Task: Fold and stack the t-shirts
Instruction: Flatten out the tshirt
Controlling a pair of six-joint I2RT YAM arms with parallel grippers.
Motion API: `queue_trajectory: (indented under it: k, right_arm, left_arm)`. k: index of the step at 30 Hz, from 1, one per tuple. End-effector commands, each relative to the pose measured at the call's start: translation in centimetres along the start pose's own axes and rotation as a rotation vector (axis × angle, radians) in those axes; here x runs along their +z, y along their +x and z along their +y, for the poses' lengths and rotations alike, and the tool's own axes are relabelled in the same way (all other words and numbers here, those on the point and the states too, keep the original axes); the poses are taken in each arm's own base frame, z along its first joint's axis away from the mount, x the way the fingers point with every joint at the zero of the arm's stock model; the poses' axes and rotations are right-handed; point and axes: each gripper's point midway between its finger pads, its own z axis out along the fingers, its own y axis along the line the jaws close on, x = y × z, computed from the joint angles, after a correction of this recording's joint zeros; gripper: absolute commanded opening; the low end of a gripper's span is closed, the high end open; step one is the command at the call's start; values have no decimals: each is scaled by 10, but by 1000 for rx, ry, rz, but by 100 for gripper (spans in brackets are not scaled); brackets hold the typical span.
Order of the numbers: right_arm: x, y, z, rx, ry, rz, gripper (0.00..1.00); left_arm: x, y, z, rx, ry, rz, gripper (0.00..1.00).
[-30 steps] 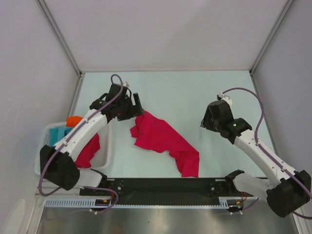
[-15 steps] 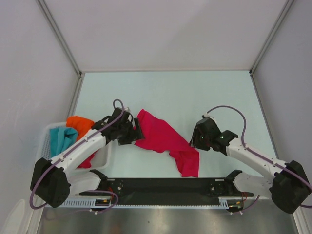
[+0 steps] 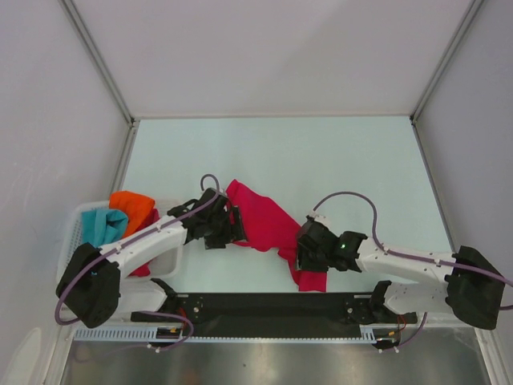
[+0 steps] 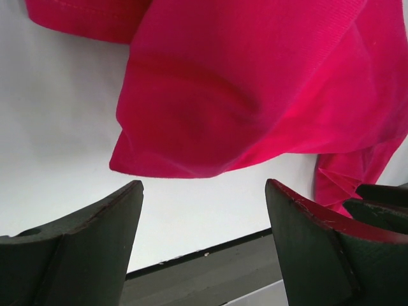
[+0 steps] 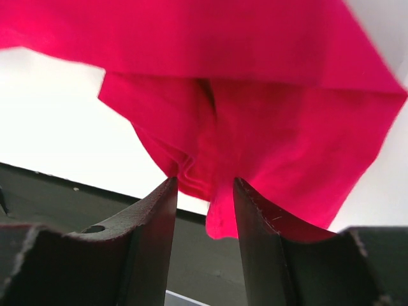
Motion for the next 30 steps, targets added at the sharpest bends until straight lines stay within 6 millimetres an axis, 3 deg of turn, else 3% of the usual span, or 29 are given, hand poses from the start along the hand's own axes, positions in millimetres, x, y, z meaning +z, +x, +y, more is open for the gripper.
queue_trajectory:
  k: [1, 13, 22, 25, 26, 28, 29, 30]
  right_arm:
    - [2, -6, 16, 10, 10, -30, 46]
    - [27, -9, 64, -98, 9, -2, 45]
    - [46, -4, 62, -127, 57, 22, 44]
    - [48, -3, 57, -125, 72, 22, 44]
    - [49, -2, 56, -128, 74, 21, 42]
    - [48, -3, 57, -130, 70, 13, 39]
    - [48, -4, 58, -130, 64, 12, 26]
    - [47, -5, 58, -134, 61, 8, 20]
  left_arm:
    - [9, -3, -5, -19, 18, -24, 82]
    - [22, -3, 2, -14, -16, -20, 83]
    - [35, -8, 1, -1, -24, -23, 75]
    - [41, -8, 0, 6, -15, -18, 60]
    - [42, -9, -3, 12, -1, -23, 39]
    - [47, -8, -3, 14, -1, -10, 21]
    - [49, -9, -4, 17, 4, -9, 14]
    - [53, -7, -3, 22, -1, 4, 8]
